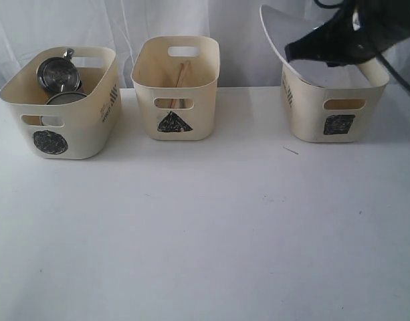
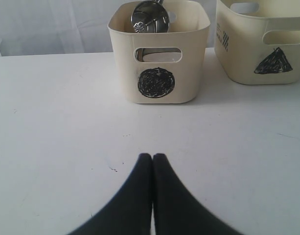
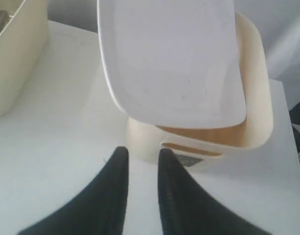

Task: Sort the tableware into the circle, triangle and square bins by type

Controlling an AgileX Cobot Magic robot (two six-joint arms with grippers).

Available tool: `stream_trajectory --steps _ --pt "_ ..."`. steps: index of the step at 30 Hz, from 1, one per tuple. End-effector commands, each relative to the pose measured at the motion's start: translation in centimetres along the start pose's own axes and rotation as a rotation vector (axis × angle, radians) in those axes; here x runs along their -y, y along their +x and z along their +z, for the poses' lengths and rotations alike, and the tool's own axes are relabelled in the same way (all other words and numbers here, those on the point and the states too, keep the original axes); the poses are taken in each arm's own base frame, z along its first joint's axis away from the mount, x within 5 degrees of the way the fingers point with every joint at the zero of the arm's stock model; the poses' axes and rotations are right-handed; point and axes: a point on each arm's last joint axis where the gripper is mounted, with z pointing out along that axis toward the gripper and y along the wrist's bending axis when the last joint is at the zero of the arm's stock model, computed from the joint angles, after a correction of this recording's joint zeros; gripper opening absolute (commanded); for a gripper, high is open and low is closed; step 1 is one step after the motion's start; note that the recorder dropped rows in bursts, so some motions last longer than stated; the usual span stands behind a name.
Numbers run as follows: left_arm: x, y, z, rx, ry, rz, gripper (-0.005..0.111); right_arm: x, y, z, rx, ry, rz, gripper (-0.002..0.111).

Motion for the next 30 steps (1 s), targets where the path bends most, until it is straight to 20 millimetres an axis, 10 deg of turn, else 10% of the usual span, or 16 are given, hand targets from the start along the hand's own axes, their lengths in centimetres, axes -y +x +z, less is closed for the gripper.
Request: stream_trajectory --steps 1,16,30 --pt "0.0 0.1 0.0 -0.001 -0.001 -0.015 0.000 1.0 3.8 -3.8 0.038 -0.025 0.004 0.006" --pt "0.0 0.1 0.0 -0.001 -0.001 -0.015 0.000 2.1 18.4 -12.1 0.110 -0.092 0.141 0.000" --pt "0.0 0.1 0.0 -0.001 -0.001 -0.015 0.000 2.5 21.1 -13.5 0.128 -0.075 0.154 0.000"
